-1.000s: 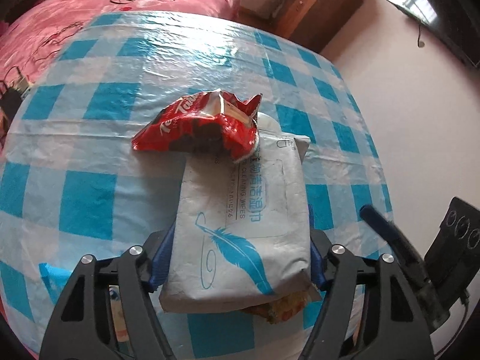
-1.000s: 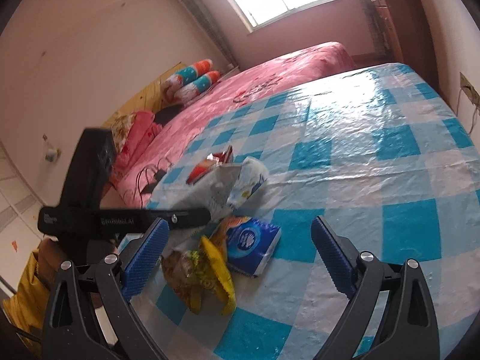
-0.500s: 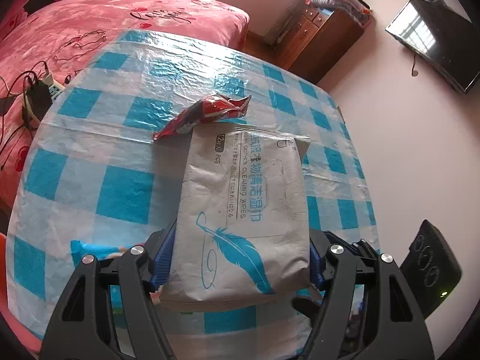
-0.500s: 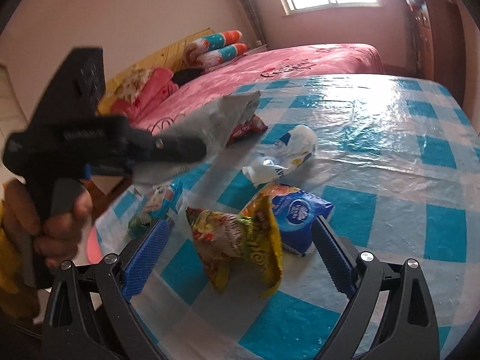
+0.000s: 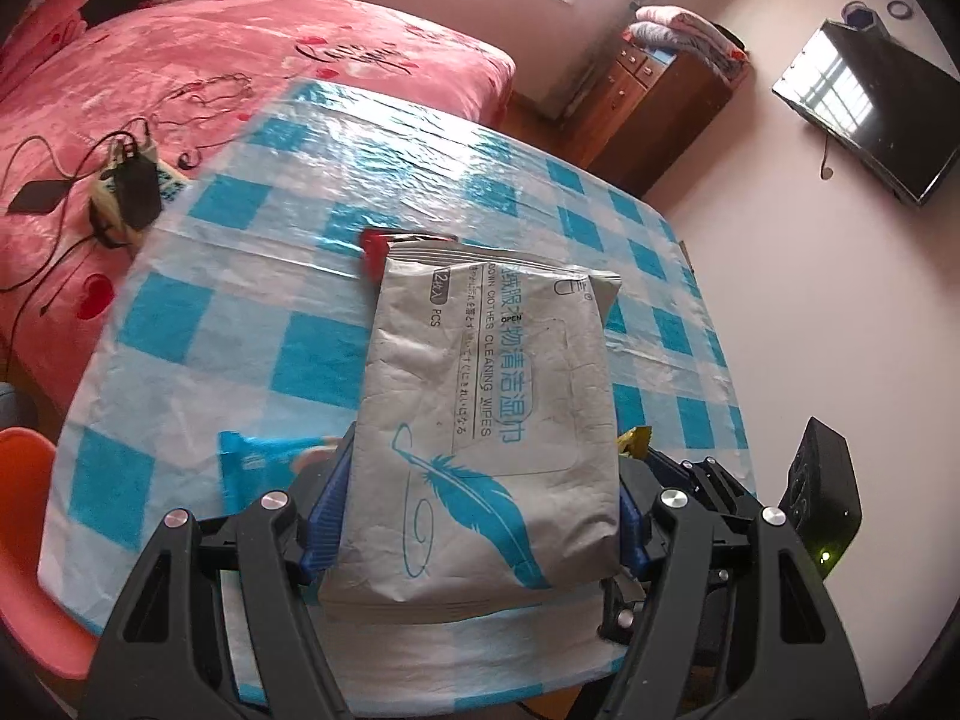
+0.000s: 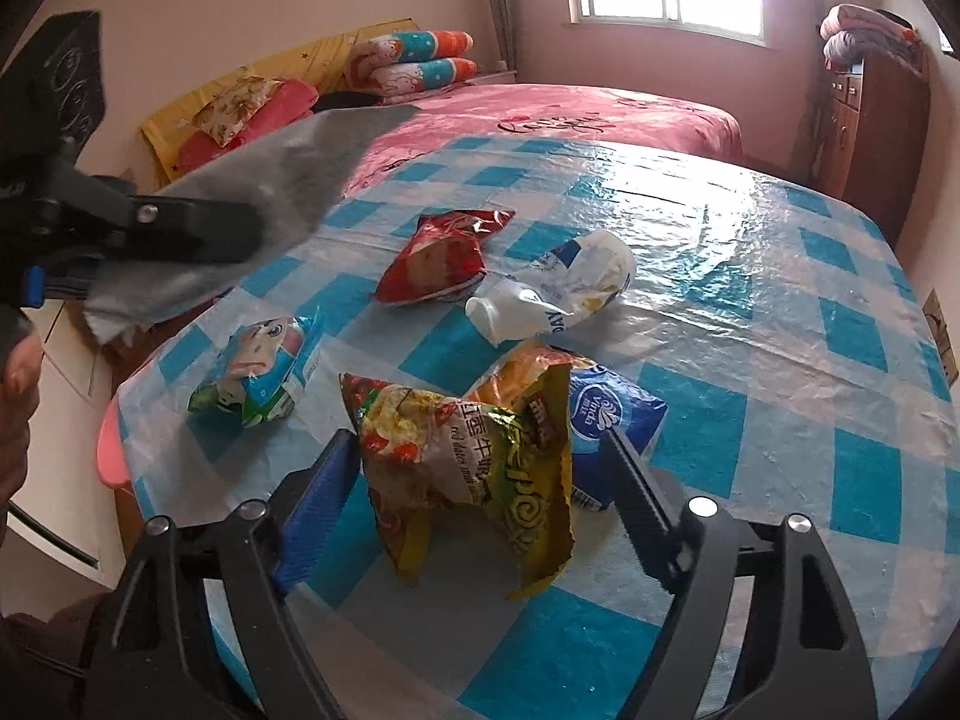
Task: Collect trash
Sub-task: 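Grasp the yellow chip bag with the right tool while the left tool holds the wipes pack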
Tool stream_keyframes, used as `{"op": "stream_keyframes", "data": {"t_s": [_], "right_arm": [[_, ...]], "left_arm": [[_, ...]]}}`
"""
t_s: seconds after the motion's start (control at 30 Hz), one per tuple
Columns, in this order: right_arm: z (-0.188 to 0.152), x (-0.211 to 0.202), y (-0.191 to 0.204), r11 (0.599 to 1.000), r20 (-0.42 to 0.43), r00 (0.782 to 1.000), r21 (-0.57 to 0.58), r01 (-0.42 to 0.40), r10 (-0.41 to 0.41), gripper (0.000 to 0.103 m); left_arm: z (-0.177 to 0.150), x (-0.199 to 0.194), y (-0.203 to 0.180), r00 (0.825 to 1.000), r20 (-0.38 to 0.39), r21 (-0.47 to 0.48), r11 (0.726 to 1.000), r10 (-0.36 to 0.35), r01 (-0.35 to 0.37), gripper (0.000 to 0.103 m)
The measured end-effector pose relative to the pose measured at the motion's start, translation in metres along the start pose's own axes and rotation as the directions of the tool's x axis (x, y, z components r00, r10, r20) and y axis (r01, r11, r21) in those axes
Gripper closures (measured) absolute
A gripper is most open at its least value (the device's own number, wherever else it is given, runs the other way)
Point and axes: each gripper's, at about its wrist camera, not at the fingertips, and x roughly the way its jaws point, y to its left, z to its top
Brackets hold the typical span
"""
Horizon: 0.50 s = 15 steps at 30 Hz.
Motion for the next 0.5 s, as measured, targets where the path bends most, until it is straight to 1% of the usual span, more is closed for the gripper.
{"op": "stream_keyframes", "data": {"t_s": [0.03, 0.07, 0.1, 0.13, 0.3, 0.4, 0.5], "right_arm": [[0.000, 0.000, 0.000, 1.000, 0.003, 1.000, 0.000, 0.000, 0.000, 0.029], [0.000, 0.000, 0.000, 1.000, 0.006, 1.000, 0.001, 0.000, 0.000, 0.033], [0.000, 0.001, -0.001, 1.000, 0.008, 1.000, 0.001, 0.003, -0.003, 0.039], [-0.001, -0.001, 0.002, 1.000, 0.008, 1.000, 0.000, 0.009, -0.009, 0.040], [-0.001, -0.003, 0.001, 1.000, 0.015, 1.000, -0.007, 0.010, -0.010, 0.043], [0.000, -0.004, 0.000, 1.000, 0.019, 1.000, -0.001, 0.013, -0.013, 0.046], [0.000, -0.005, -0.003, 1.000, 0.031, 0.999, 0.013, 0.009, -0.010, 0.046]], "left_arm": [[-0.001, -0.003, 0.002, 1.000, 0.008, 0.002, 1.000, 0.013, -0.013, 0.033], [-0.003, -0.005, 0.005, 1.000, 0.015, 0.004, 1.000, 0.025, -0.026, 0.033], [-0.004, -0.006, 0.007, 0.999, 0.017, 0.005, 1.000, 0.029, -0.030, 0.033], [-0.005, -0.007, 0.010, 0.999, 0.018, 0.003, 0.999, 0.033, -0.033, 0.033], [-0.010, -0.012, 0.023, 0.998, 0.031, -0.003, 0.998, 0.063, -0.063, 0.033], [-0.012, -0.015, 0.033, 0.997, 0.039, -0.018, 0.998, 0.067, -0.066, 0.033], [-0.015, -0.019, 0.042, 0.996, 0.047, -0.027, 0.997, 0.074, -0.073, 0.033]]}}
